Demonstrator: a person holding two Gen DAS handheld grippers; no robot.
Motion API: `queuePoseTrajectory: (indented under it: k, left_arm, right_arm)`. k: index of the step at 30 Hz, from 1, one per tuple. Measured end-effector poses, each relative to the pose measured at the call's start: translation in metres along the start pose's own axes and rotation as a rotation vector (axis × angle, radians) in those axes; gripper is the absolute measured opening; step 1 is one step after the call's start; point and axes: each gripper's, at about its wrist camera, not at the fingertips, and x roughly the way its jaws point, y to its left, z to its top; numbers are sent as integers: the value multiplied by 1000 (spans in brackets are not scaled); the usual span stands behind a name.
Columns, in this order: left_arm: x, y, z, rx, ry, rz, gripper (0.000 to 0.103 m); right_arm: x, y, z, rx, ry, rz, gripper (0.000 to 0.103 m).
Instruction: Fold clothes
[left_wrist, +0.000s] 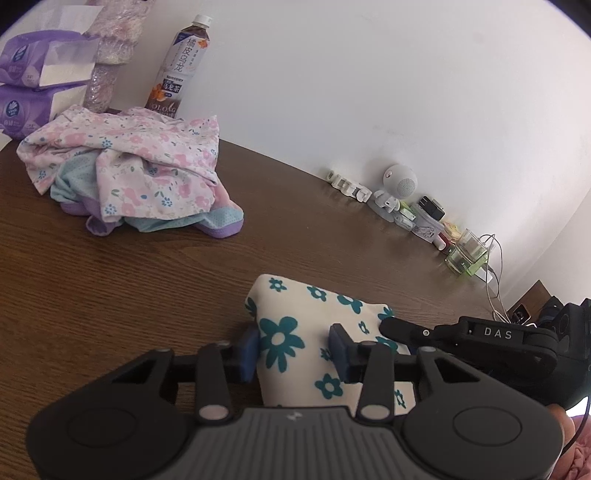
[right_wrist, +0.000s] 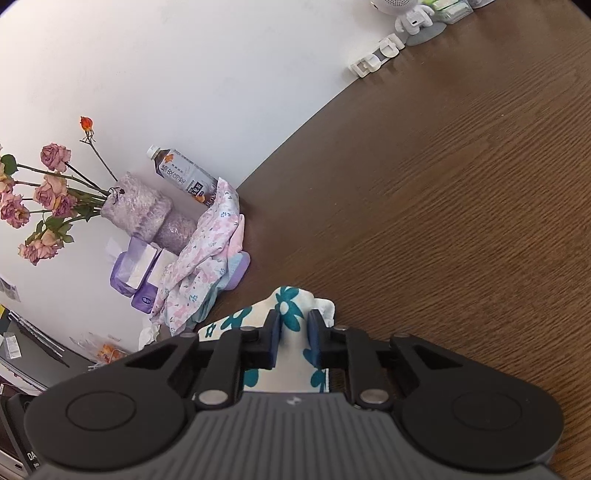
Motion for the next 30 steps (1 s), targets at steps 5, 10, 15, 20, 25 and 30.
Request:
queuePoseTrajectory:
  k: [5, 10, 15, 20, 25, 30]
  left_arm:
    - [-15, -2, -8, 11, -4, 9, 47]
    - [-14, -3, -12, 21, 10, -17, 34]
    - [-16, -1, -12, -2, -2, -37, 32]
    - [-10, 8, 3, -58, -14, -12, 50]
    - [6, 5, 12, -29, -22, 3, 22]
    - [10, 11, 14, -83, -20, -15, 14]
  right_arm:
    - [-18, 12, -9, -54, -18, 1, 30]
    - [-20, 12, -19, -56, 4, -23, 21]
    - [-18, 12, -22, -63, 3, -29, 16]
    - [-25, 14, -21, -58, -21, -12, 33]
    - [-22, 15, -21, -65, -5, -21, 36]
    - [-20, 13, -22, -66, 4, -28, 36]
